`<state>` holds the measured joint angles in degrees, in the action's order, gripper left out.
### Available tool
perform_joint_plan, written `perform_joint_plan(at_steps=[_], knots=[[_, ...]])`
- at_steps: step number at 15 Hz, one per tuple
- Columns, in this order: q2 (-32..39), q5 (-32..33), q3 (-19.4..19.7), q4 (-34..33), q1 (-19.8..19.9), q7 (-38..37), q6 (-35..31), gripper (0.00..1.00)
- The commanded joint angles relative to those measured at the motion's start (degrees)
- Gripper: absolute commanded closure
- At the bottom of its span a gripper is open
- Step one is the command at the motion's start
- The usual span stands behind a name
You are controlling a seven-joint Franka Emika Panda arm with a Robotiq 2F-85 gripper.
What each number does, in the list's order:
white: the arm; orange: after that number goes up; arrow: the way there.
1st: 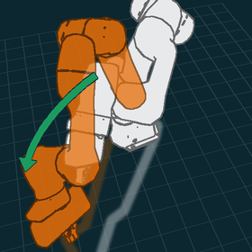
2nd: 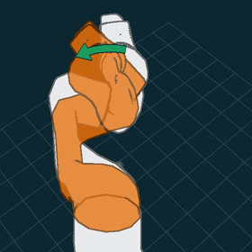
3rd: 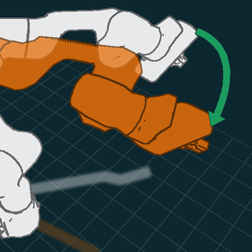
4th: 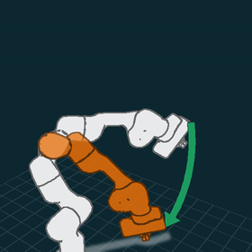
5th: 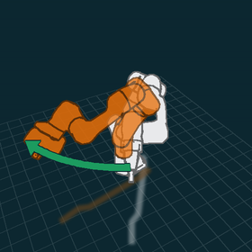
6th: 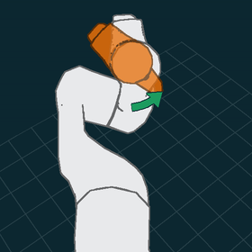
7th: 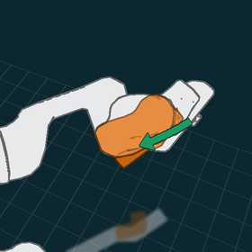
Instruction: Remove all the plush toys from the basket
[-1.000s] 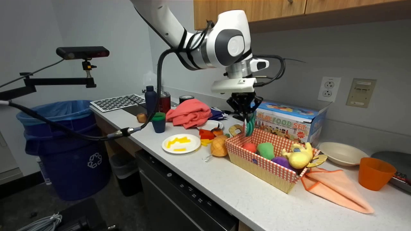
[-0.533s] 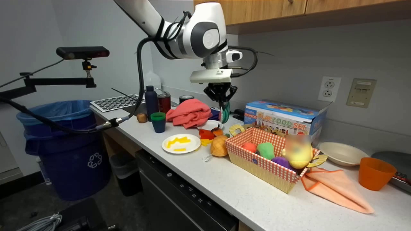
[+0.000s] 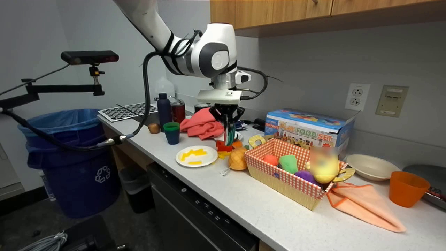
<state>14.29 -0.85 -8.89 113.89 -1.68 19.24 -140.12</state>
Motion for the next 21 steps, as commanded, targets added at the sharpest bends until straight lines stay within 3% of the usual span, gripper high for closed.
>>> perform_joint_plan(at_steps=[1,8,16,21], knots=[[0.46,-1.52,0.11,-0.37,0.31,2.32,0.29,0.55],[-0.76,-1.78,2.45,-2.77,2.38,1.67,-0.35,0.02],[2.16,1.12,10.43,-5.92,6.63,-3.35,-3.05,0.00],[7.02,7.25,15.77,-6.91,6.55,-12.55,-7.77,0.00]])
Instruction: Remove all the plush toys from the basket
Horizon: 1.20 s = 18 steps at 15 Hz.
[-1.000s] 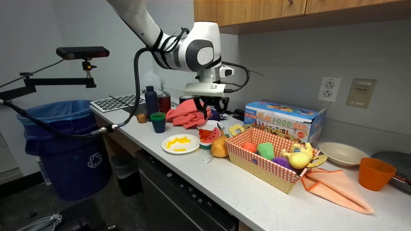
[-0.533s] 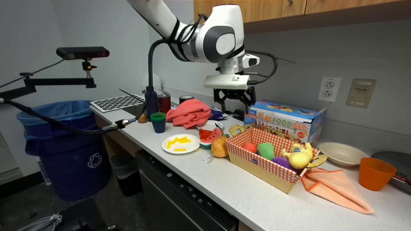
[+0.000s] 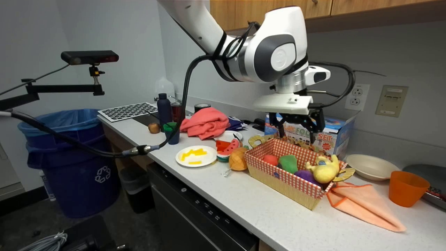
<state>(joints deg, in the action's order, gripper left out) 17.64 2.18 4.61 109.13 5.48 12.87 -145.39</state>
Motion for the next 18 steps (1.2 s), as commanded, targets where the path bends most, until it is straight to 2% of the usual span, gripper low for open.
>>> perform_joint_plan(at_steps=[1,6,8,15,17,18], knots=[[4.79,5.93,3.30,-2.51,-1.00,-8.58,-3.19,0.00],[10.61,13.49,8.00,-5.72,-3.45,-20.25,-4.38,0.00],[12.08,14.60,8.90,-6.90,-4.10,-22.71,-3.71,0.28],[14.04,14.26,9.50,-8.69,-4.82,-25.93,-2.93,0.81],[13.74,14.22,9.34,-8.55,-4.85,-26.02,-3.14,0.95],[13.32,14.18,9.15,-8.24,-4.87,-25.83,-3.43,0.99]])
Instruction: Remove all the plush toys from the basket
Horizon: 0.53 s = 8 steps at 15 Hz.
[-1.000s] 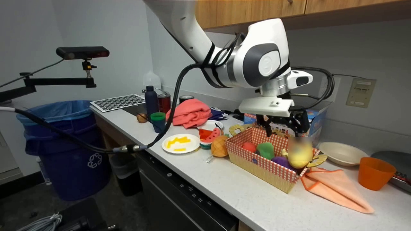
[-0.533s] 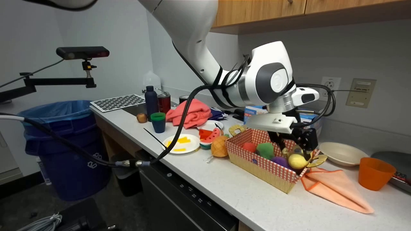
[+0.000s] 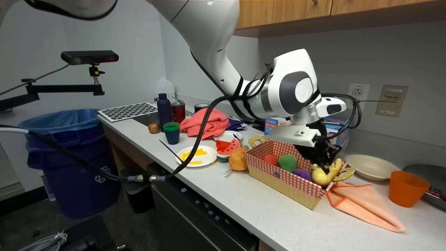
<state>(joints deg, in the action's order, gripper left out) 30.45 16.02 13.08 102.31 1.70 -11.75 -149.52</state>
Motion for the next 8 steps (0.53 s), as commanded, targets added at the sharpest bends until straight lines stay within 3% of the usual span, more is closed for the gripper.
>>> perform_joint_plan(at_steps=[1,8], knots=[[0.07,0.42,0.57,-1.13,-1.22,-1.07,0.40,1.00],[-6.55,-0.53,-2.68,2.95,-2.62,1.84,-2.49,0.98]])
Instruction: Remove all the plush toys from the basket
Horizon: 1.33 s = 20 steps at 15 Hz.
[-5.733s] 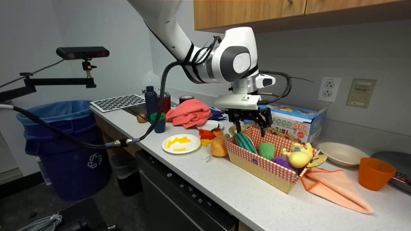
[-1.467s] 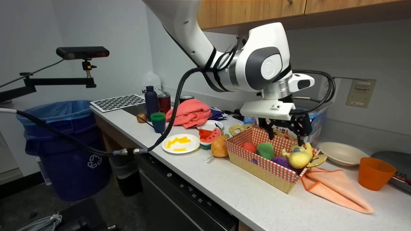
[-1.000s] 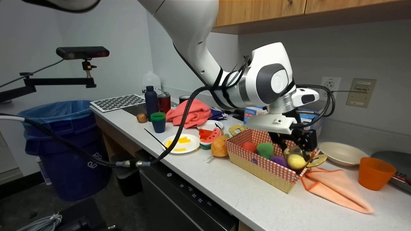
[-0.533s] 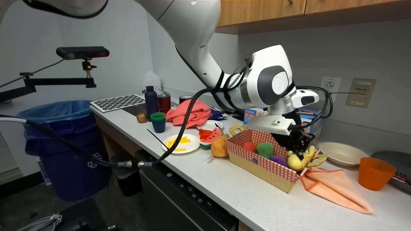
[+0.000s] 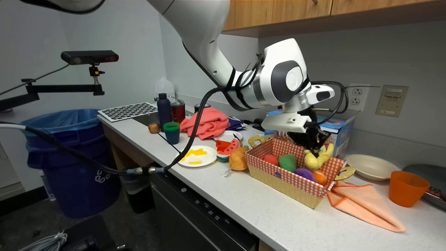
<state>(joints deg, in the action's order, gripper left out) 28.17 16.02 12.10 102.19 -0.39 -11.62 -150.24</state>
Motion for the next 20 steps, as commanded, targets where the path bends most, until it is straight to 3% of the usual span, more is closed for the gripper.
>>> perform_joint_plan(at_steps=[1,10,15,16,17,20], knots=[[-5.53,-0.97,-2.76,3.90,-0.62,2.48,-2.07,0.98],[-14.41,-10.62,-17.05,13.24,-0.52,20.26,-1.63,0.98],[-14.93,-12.76,-20.73,15.04,-0.99,26.67,-0.40,0.98],[-14.87,-12.82,-20.96,15.20,-0.96,27.37,-0.16,0.66],[-14.82,-13.02,-21.15,15.29,-0.82,28.01,-0.09,0.64],[-14.87,-13.73,-21.14,15.21,-0.25,29.61,0.03,0.43]])
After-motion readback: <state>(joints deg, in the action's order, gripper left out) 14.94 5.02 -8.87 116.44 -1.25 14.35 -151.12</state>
